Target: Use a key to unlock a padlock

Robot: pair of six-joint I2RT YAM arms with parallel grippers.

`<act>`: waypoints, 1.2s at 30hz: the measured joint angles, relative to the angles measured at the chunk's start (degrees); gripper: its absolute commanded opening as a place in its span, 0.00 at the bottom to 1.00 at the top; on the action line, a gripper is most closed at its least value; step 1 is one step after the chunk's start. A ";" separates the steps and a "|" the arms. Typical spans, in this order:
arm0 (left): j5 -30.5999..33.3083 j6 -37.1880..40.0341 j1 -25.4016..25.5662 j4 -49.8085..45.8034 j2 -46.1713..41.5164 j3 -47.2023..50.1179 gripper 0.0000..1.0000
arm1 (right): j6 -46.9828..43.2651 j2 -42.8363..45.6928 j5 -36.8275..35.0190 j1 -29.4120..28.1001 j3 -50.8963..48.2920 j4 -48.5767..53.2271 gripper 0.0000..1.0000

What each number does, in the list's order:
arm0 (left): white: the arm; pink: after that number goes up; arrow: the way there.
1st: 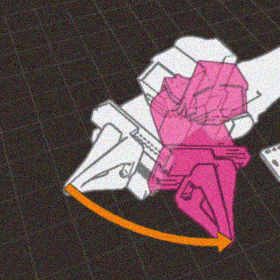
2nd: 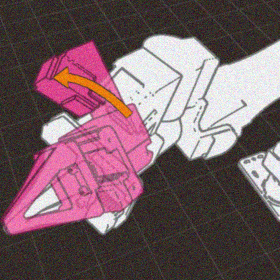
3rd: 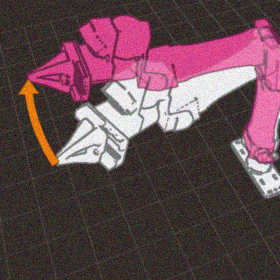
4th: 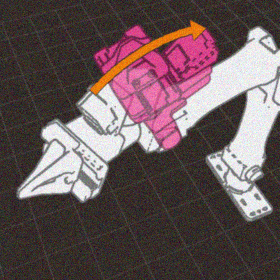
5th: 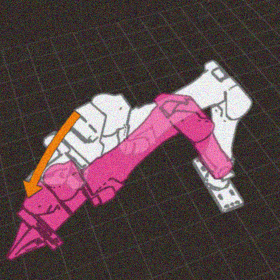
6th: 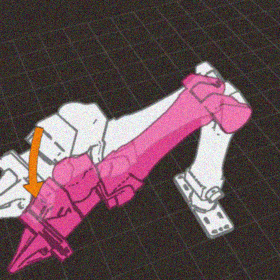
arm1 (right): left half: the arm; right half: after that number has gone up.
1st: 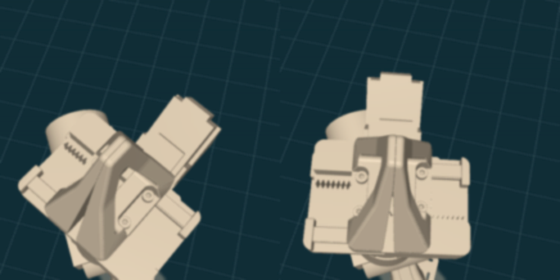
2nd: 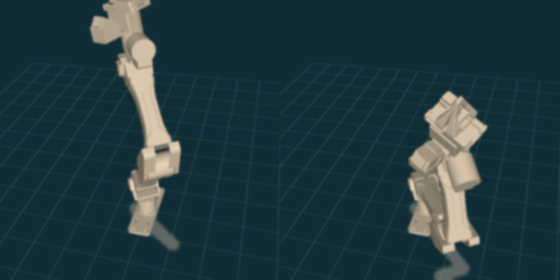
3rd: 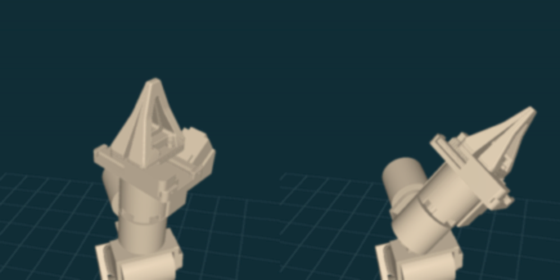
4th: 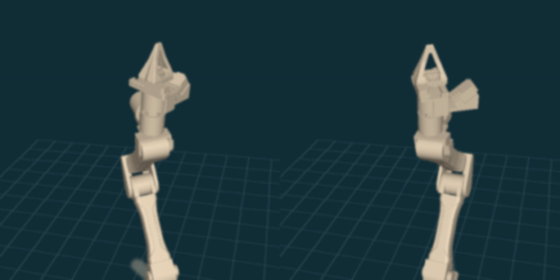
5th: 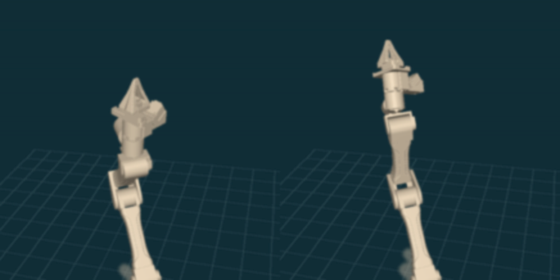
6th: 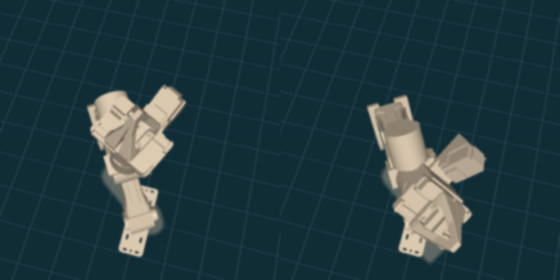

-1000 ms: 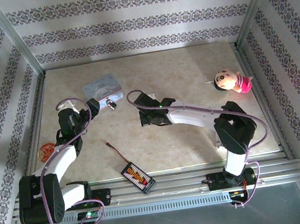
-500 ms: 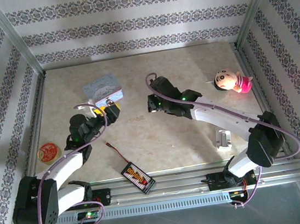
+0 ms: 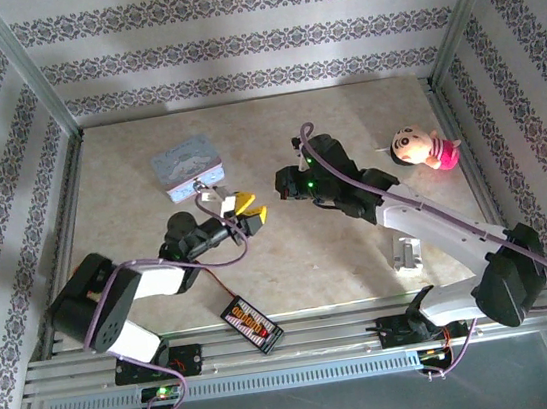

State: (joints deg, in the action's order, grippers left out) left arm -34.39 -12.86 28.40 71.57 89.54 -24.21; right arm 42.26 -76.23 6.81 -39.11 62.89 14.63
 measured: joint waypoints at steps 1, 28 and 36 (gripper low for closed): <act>-0.33 1.14 0.87 1.03 1.55 -0.90 0.46 | 0.09 0.39 0.26 0.00 -0.26 -0.31 0.00; -0.42 8.39 6.10 7.06 9.42 -9.88 0.00 | 3.10 5.84 1.55 0.39 -5.29 -3.34 0.01; -0.11 11.43 6.12 -3.19 1.62 -8.33 0.00 | 0.81 7.85 3.63 2.32 -6.73 -3.76 0.31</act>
State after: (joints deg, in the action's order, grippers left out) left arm -34.50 -1.43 34.52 68.38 91.15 -32.53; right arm 43.07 -68.38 10.44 -36.80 56.16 10.87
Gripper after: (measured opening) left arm 0.049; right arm 0.255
